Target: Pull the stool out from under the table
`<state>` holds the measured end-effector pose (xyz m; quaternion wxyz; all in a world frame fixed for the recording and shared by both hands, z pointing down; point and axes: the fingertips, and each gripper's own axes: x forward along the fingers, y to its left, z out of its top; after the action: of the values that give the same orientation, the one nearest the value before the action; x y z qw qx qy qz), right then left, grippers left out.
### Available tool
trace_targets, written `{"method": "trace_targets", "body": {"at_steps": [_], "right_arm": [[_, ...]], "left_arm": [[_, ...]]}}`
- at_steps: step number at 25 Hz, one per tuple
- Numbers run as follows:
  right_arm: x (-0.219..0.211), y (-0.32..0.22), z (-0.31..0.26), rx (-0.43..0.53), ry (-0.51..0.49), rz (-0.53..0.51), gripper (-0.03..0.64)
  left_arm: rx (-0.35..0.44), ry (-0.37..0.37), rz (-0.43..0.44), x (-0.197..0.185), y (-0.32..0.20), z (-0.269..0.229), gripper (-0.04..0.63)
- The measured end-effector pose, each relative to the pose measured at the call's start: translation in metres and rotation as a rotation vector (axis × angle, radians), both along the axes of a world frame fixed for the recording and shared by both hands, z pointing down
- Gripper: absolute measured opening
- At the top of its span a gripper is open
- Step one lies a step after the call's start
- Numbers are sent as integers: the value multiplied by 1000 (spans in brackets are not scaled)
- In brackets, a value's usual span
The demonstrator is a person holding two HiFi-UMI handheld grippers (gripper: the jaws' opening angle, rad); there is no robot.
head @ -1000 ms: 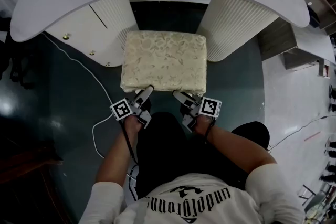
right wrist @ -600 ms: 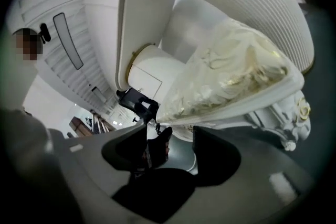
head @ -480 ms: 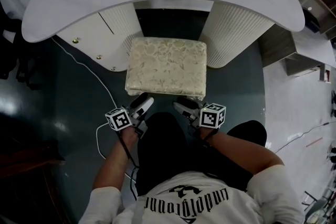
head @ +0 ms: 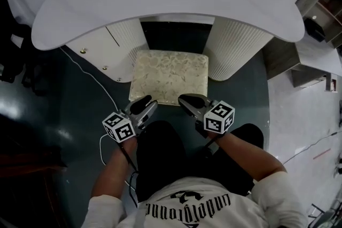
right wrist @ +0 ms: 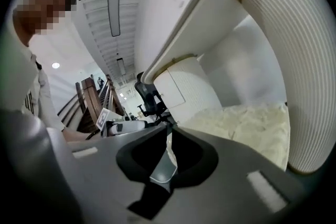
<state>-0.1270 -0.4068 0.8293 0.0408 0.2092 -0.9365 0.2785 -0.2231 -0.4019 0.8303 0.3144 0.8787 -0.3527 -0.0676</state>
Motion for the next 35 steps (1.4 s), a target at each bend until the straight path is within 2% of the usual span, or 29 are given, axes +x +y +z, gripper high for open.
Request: {"method": "trace_targets", "body": {"at_steps": [4,7,10,13,16,21,30,35], "right_arm": [[8,-27,-30,151,46,18,-5],[12,-45,-48,249,92,40,-5],[12,-52,-62,317,118,40,-5],[14,-59,-76,359,157,32,-3],[16,-66,-118,398,177,18,-2],[31,-59,-253,460,196,11,0],[92,-51,-500,410,225,110,0],[91,-21,-623,414,232,122,0]], "left_arm": [[120,-96,-71,-1,-21,-33,76],[176,-114,-112,-1,-37,-54,3],[216,-130,-131,3,-46,-72,2],[264,-200,-115,15,-55,-92,2],[294,-225,-107,31,-62,-134,2],[300,-271,-75,58,-68,-265,2],[340,-367,-87,86,-66,-513,2],[362,-393,-54,81,-39,-639,2]]}}
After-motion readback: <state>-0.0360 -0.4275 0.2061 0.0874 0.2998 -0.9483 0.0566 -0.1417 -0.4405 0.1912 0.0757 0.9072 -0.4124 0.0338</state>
